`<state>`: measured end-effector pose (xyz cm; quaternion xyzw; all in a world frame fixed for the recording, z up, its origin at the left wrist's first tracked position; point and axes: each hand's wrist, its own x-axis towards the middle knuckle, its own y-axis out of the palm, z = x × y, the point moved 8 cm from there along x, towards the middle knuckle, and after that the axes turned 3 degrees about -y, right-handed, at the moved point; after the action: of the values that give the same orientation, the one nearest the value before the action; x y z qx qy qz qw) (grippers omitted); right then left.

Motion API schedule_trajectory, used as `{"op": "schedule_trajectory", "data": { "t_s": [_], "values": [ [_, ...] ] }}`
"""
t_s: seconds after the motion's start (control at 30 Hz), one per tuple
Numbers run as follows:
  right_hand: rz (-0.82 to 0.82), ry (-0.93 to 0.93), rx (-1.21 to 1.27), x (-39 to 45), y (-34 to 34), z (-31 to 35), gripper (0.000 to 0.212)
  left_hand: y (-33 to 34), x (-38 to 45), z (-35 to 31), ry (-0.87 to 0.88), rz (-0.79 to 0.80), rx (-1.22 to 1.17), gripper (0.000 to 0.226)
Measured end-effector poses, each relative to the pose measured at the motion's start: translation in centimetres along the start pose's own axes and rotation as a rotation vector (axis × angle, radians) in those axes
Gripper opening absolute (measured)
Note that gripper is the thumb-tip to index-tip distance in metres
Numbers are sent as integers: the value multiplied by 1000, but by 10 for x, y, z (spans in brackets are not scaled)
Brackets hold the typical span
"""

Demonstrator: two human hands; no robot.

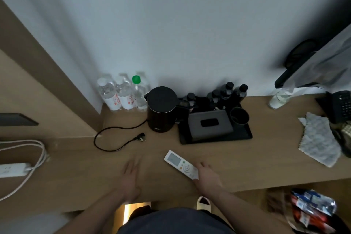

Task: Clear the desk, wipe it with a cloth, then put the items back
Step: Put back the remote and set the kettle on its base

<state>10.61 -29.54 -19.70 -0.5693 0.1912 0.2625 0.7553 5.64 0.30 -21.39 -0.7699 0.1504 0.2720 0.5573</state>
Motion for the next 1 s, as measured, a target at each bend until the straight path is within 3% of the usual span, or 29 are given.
{"op": "schedule_trajectory", "data": {
  "t_s": [0.27, 0.5, 0.67, 0.87, 1.0],
  "values": [
    [-38, -61, 128, 1, -11, -83, 32, 57, -13, -87, -83, 60, -110, 104],
    [51, 47, 328, -14, -9, -170, 37, 75, -34, -178, -66, 106, -81, 105],
    [73, 122, 476, -33, -5, -229, 38, 76, -32, -192, -36, 154, -23, 101],
    [-147, 195, 716, -66, -35, -282, 31, 76, -20, -214, -39, 171, -1, 99],
    [-167, 287, 857, -63, -45, -311, 35, 78, -19, -228, -71, 200, 23, 102]
  ]
}}
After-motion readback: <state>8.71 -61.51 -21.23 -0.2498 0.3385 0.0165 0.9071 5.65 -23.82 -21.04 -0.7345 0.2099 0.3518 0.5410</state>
